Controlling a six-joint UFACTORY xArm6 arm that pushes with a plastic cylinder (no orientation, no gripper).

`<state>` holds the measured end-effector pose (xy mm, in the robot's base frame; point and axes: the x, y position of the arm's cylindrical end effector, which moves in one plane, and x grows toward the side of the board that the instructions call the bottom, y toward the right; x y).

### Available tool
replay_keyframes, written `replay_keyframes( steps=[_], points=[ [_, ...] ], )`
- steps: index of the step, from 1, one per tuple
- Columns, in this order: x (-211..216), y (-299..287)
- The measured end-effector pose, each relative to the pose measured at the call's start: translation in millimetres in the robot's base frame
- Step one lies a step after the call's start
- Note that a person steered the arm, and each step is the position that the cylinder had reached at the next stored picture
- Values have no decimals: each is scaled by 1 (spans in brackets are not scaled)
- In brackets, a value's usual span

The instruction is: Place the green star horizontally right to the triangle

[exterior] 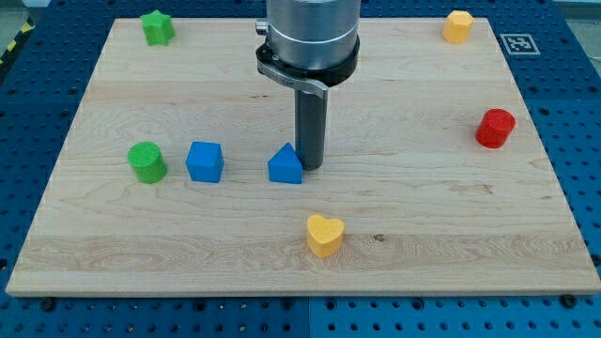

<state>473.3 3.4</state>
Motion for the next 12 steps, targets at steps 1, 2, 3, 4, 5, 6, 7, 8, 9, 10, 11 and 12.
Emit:
replay_keyframes(
  steps=[1,2,3,4,5,6,7,8,9,10,11,12],
  points=[
    [0,-4],
    [-13,-5],
    [-60,-21],
    [-105,-83],
    [-140,-172],
    [-181,-270],
    [-205,-308],
    [-269,-289],
    [-281,-276],
    [-280,-254],
    [-266,-225],
    [-244,-216]
  ],
)
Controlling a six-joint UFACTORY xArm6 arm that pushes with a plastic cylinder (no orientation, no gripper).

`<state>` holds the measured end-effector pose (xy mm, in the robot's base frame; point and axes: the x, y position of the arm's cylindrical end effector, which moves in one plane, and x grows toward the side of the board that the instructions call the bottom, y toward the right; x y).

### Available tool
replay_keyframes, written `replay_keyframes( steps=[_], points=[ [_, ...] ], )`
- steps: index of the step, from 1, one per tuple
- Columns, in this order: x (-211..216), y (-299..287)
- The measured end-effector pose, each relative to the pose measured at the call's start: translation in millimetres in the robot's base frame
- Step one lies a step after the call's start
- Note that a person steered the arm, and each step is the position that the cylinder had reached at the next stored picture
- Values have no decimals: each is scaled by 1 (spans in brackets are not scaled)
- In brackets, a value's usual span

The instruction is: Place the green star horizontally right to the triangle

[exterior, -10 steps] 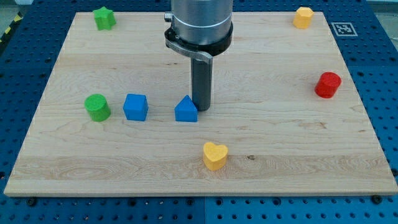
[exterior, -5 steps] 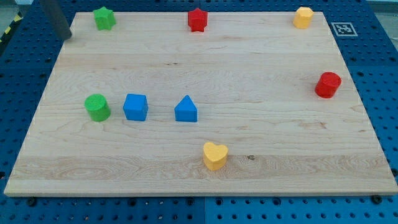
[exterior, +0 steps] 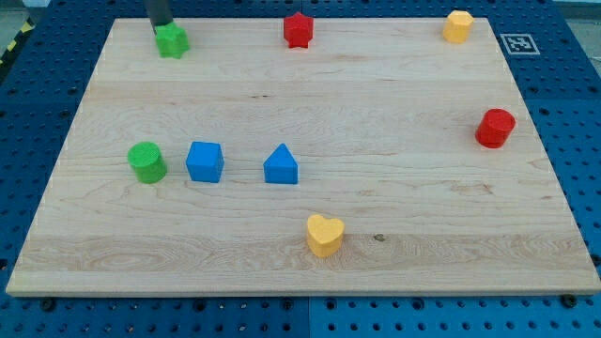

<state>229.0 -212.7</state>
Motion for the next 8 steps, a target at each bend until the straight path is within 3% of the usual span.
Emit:
replay_keyframes(
  steps=[3,7,8],
  points=[
    [68,10],
    [74,163],
    [91,176]
  ],
)
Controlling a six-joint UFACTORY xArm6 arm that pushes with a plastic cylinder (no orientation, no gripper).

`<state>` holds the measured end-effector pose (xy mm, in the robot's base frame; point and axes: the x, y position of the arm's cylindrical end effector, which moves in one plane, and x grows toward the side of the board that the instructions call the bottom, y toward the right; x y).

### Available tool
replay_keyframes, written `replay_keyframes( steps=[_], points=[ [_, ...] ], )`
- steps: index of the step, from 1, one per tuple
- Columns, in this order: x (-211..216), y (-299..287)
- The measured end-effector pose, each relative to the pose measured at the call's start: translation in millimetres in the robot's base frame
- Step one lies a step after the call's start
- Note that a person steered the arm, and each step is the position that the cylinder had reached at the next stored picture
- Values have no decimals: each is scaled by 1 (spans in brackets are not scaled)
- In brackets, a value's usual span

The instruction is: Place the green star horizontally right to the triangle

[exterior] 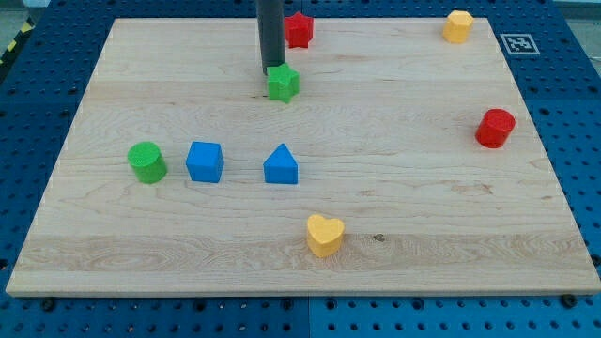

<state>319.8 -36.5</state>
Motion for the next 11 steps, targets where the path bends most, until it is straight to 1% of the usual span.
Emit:
replay_keyframes(
  steps=[4,8,9,10,11],
  points=[
    [113,29],
    [135,69],
    [118,92],
    [97,146],
    [121,174]
  ],
)
